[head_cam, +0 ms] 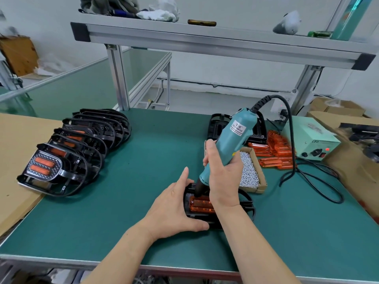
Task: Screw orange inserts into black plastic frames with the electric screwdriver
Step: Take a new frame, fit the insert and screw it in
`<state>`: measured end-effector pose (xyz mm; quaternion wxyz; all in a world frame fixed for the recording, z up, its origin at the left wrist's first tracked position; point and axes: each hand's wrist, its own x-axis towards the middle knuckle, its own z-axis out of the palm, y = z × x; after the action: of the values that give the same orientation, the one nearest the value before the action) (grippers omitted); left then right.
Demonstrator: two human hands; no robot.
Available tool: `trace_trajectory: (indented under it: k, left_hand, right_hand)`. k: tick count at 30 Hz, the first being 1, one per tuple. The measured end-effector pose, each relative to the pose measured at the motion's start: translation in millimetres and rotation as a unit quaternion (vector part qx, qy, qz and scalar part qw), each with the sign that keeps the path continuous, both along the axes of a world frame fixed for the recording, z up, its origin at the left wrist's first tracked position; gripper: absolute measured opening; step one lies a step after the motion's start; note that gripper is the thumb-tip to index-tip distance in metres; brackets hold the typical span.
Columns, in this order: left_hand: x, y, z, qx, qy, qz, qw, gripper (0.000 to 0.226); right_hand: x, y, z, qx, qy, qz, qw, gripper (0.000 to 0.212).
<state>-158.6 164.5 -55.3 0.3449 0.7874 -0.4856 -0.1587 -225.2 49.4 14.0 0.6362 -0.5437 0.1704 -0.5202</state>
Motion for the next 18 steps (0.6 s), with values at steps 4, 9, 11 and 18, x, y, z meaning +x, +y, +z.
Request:
trace_trajectory:
  k: [4,9,11,18]
  left_hand:
    - [0,-1,0,-0.002,0.004,0.0,1.0,0.144]
    - [-1,-1,-2,-0.003,-0.001,0.003,1.0,0.144]
    - [-1,-1,-3,-0.004,0.0,0.001,1.0,0.143]
    - [0,0,-4,0.002,0.004,0.004,1.0,0.143]
  right_hand:
    - [-4,-8,21,-0.019,-0.026,-0.014,0.999,0.033]
    - [-1,-35,28,0.141,-0.044,-0.111,0.983,0.034]
    - [-3,-44,21,0.24,-0.029,-0.124,0.962,0.032]
    - [-8,-61,1,0.418,0.025,-0.106,0.902,0.013]
